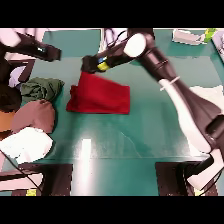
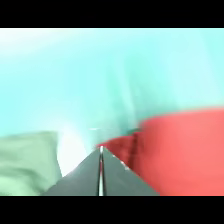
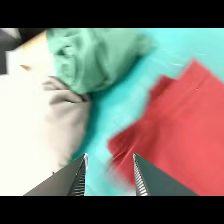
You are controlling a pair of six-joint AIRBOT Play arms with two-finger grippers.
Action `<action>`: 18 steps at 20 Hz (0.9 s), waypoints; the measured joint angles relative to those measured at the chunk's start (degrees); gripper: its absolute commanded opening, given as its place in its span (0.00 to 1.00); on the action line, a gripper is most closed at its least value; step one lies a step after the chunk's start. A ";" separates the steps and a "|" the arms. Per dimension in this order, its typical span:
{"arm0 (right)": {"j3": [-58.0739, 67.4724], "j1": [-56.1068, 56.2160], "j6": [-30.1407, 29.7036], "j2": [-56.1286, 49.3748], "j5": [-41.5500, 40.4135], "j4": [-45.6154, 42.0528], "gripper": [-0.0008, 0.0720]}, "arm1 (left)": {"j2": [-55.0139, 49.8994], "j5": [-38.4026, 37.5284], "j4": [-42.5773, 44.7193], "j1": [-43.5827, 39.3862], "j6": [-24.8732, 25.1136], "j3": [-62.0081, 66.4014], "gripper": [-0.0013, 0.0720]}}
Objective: Fold the shirts.
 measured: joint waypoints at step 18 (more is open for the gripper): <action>-32.94 -18.82 16.02 11.67 10.95 -15.89 0.73 | 4.94 -1.81 1.09 -7.19 -0.02 -0.02 0.05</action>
